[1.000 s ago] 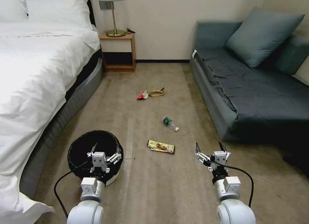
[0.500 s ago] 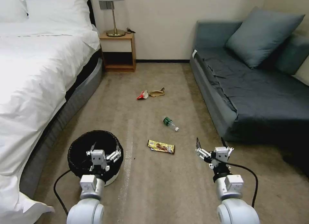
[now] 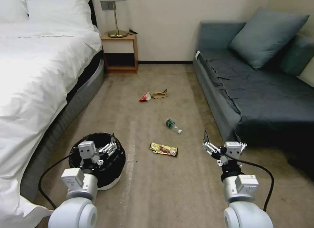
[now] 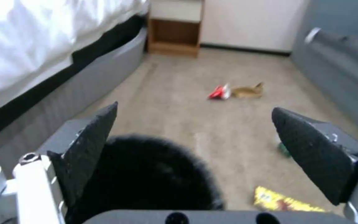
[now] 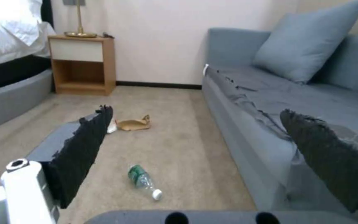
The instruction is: Pick up the trash bin, then pick up the garbage on the floor and place it into the trash bin.
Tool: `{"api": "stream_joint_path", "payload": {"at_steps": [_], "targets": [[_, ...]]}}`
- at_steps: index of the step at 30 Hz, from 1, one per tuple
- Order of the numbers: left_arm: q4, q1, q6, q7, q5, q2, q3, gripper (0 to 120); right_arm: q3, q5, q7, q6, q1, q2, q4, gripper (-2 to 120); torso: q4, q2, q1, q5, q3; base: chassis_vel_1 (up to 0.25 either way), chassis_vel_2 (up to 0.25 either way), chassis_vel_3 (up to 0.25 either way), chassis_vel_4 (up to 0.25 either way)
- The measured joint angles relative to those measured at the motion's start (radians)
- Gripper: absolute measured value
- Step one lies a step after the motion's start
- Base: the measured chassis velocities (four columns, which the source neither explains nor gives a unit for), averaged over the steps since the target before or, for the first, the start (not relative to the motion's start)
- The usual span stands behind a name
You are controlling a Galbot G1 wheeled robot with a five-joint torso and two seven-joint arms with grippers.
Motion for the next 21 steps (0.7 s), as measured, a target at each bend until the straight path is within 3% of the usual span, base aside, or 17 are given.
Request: {"api": "stream_joint_path", "payload": {"at_steps": [2,3,6,7,10,16,21], "targets": [[0.007,0.006,0.035,-0.055,-0.028,0.034,-0.023,100,-0.002,0.009,0.000,-0.001,0.007,0.002,-0.007,100,0.0000,0.000,0.000,0.0003,0.000,0.000,0.000,0.000,0.000],[0.007,0.006,0.035,-0.055,-0.028,0.034,-0.023,100,-0.002,0.009,0.000,-0.001,0.007,0.002,-0.007,100,0.0000,0.000,0.000,0.0003,0.000,0.000,0.000,0.000,0.000],[0.027,0.004,0.107,-0.132,-0.087,0.090,-0.090,100,-0.002,0.029,0.001,-0.002,0.023,0.003,-0.017,100,0.0001,0.000,0.000,0.0003,0.000,0.000,0.000,0.000,0.000],[0.027,0.004,0.107,-0.132,-0.087,0.090,-0.090,100,-0.002,0.029,0.001,-0.002,0.023,0.003,-0.017,100,0.0001,0.000,0.000,0.0003,0.000,0.000,0.000,0.000,0.000],[0.099,-0.040,0.214,-0.210,-0.251,0.160,-0.165,100,-0.008,0.044,0.001,-0.002,0.038,0.002,-0.027,100,0.0000,0.000,0.000,0.0002,0.000,0.000,0.000,0.000,0.000],[0.211,-0.089,0.258,-0.256,-0.392,0.233,-0.192,100,-0.021,0.049,0.001,-0.001,0.058,0.001,-0.040,100,0.0000,0.000,0.000,0.0001,0.000,0.000,0.000,0.000,0.000],[0.295,-0.133,0.266,-0.276,-0.469,0.260,-0.170,100,-0.021,0.055,0.001,0.001,0.068,0.001,-0.052,100,0.0000,0.000,0.000,0.0001,0.000,0.000,0.000,0.000,0.000]]}}
